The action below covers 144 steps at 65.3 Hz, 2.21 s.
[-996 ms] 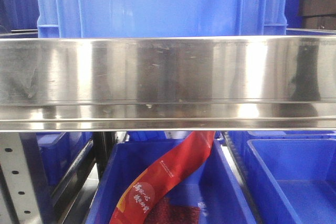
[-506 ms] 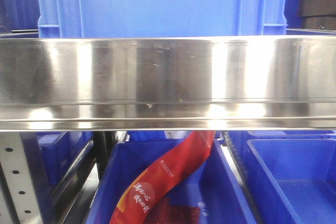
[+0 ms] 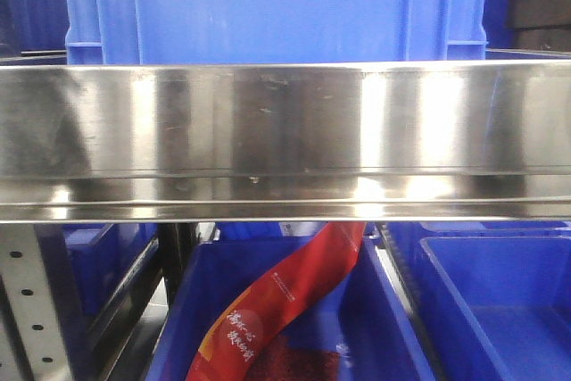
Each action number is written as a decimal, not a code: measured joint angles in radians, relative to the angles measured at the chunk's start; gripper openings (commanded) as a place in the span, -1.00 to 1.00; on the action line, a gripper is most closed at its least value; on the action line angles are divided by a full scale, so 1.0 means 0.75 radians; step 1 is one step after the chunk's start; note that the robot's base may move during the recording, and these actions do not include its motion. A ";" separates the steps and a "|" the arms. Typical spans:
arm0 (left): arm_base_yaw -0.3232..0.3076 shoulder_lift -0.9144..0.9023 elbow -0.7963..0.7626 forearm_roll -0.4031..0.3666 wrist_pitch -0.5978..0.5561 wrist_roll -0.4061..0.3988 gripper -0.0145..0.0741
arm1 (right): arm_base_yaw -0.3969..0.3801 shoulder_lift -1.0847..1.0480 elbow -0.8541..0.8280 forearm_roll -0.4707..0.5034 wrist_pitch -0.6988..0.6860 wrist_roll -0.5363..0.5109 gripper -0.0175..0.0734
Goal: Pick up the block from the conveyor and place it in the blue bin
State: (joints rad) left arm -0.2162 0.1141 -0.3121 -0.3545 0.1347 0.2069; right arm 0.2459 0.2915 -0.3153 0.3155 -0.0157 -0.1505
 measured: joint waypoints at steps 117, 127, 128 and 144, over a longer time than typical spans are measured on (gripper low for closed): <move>0.000 -0.016 0.003 -0.003 -0.007 0.000 -0.92 | -0.187 -0.378 0.418 -0.271 0.033 0.175 -0.97; 0.000 -0.016 0.003 -0.003 -0.007 0.000 -0.92 | -0.187 -0.378 0.418 -0.271 0.033 0.175 -0.97; 0.000 -0.016 0.003 -0.003 -0.007 0.000 -0.92 | -0.187 -0.378 0.418 -0.271 0.033 0.175 -0.97; 0.048 -0.064 0.071 0.153 -0.019 -0.087 -0.92 | -0.187 -0.378 0.418 -0.271 0.033 0.175 -0.97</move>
State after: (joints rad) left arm -0.1805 0.0661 -0.2590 -0.2399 0.1207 0.1417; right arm 0.1056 0.0080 -0.0018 0.1125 0.0093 -0.0190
